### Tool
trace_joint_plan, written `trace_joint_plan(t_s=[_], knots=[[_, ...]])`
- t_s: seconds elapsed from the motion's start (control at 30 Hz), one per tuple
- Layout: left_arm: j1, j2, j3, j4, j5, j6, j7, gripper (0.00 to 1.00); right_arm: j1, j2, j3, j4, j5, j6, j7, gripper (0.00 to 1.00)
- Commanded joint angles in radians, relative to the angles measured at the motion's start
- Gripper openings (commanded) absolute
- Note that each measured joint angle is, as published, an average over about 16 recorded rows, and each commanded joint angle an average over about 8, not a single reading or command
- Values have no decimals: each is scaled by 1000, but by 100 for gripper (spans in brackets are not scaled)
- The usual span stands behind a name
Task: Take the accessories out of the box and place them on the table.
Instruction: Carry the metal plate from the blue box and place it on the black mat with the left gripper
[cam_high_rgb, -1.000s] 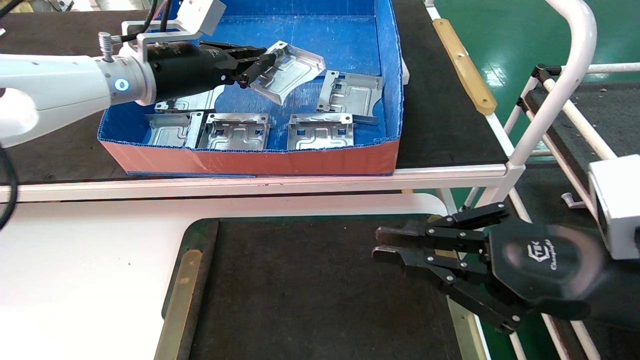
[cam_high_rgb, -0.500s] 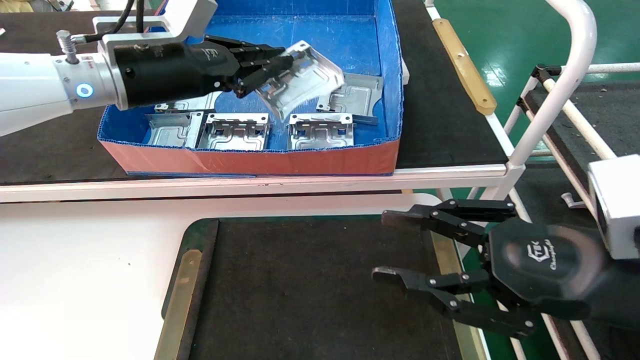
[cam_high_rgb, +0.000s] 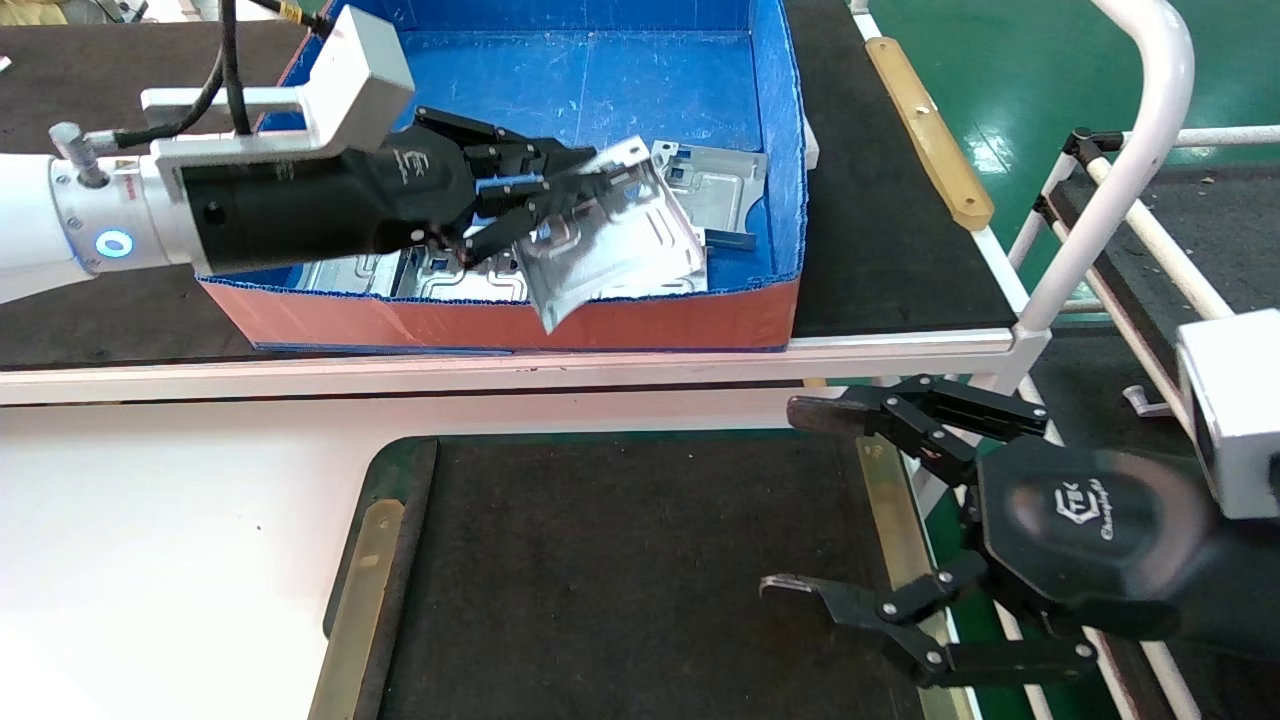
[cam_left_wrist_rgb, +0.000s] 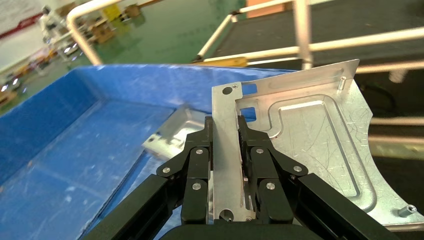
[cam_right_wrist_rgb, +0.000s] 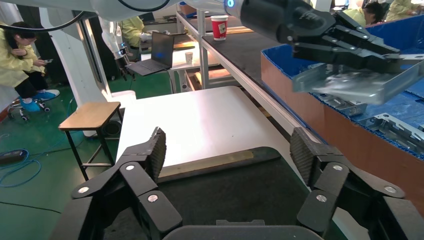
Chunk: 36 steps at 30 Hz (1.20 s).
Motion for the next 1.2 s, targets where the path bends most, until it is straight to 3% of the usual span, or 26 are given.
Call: trace_joint_plan(t_s=[0.03,0.63,0.93,1.2], knots=[[14,-11,-1,-29,-5,21,8,0,0,0,0,0,0,0,0,100],[181,-119,-17,-416,-69,112,-63,0,0,0,0,0,0,0,0,100],[300,-160,-15,-652,-82,61,-168,0,0,0,0,0,0,0,0,100],[419,-161,9,-843,-24,-38,-206,0,0,0,0,0,0,0,0,100]])
